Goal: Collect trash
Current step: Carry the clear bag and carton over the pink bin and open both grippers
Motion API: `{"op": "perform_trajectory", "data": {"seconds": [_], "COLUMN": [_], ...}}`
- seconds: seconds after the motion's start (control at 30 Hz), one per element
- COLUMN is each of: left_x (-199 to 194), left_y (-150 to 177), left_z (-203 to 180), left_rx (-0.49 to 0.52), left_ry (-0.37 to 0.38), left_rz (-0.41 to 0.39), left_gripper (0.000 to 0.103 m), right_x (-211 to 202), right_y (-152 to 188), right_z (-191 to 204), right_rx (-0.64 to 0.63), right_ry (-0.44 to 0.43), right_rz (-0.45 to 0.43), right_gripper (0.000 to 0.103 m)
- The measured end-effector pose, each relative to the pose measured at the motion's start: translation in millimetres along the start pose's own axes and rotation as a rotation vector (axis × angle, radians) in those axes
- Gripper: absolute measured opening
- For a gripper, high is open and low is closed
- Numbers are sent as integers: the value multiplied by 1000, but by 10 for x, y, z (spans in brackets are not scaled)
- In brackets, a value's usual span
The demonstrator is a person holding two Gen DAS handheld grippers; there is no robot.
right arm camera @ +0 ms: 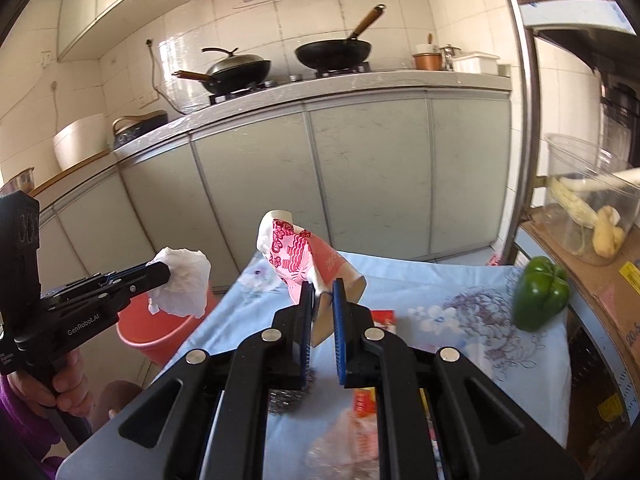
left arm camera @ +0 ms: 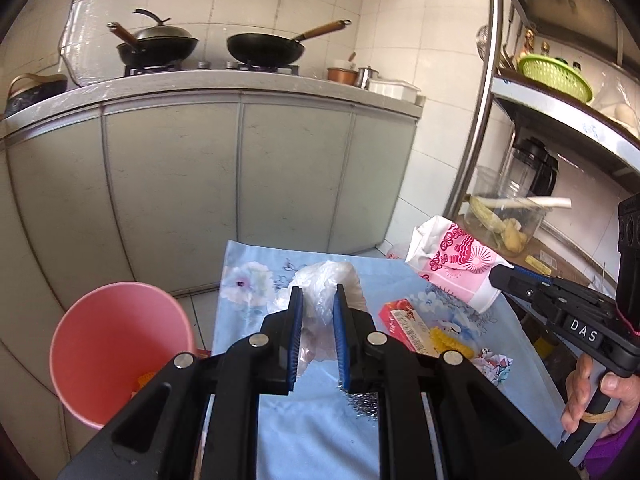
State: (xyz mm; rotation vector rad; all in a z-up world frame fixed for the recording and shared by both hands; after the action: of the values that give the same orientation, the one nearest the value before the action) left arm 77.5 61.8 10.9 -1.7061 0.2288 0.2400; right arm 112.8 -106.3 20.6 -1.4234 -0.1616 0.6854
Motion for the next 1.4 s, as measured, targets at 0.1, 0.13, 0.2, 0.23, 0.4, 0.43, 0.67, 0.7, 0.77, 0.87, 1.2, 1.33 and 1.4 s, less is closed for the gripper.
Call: {"op": "perform_trajectory", "data": {"seconds": [0.1, 0.13, 0.2, 0.23, 0.4, 0.43, 0.67, 0.7, 0.77, 0.87, 1.2, 1.33, 1.4], "left_x": [-111, -159, -236, -276, -421, -452, -579, -585, -593, -606, -566, -517, -488], "left_y": [-48, -66, -88, -94, -80, -69, 54, 79, 136, 225, 466, 589, 652], "left_z": [176, 252, 396, 481, 914, 1022, 1574, 1639, 1756, 1917, 2211, 2324, 2354], "left_rx": [-19, -26, -35, -42, -84, -95, -144, -151, -165, -182, -213, -226, -226], "left_ry": [-30, -43, -67, -83, -157, -178, -277, -288, -310, -335, -381, -387, -389], "left_rz": [-22, -30, -43, -48, -64, -65, -59, -56, -47, -35, 2, 29, 43], "left_gripper": [14, 14, 14, 14, 14, 14, 14, 14, 14, 14, 14, 14, 14], "right_x": [74, 102, 150, 177, 326, 356, 591, 614, 672, 769, 1105, 1235, 1308], "right_y": [-19, -26, -41, -48, -57, -52, 71, 89, 142, 228, 521, 645, 732], "right_z": [236, 323, 486, 575, 1010, 1079, 1547, 1589, 1699, 1832, 2175, 2286, 2333], "right_rx": [-17, -21, -30, -39, -84, -91, -133, -138, -150, -158, -191, -213, -224], "right_ry": [-37, -52, -79, -92, -152, -160, -225, -231, -247, -260, -283, -296, -301], "right_rz": [3, 5, 7, 7, 16, 17, 59, 64, 73, 94, 181, 226, 252], "right_gripper": [10, 10, 10, 10, 10, 10, 10, 10, 10, 10, 10, 10, 10]}}
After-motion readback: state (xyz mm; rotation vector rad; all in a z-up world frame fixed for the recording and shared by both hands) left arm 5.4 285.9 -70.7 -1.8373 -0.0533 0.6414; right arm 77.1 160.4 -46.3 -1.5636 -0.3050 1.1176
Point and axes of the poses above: each gripper's, at about its wrist camera, not at the fingertips, and x roughly the way its jaws point, z to its left, y to its underside, the point moved 9 cm from there along x, roughly the way its jaws point, and after that the axes turned 14 degrees about -z, right-handed, at the moved point
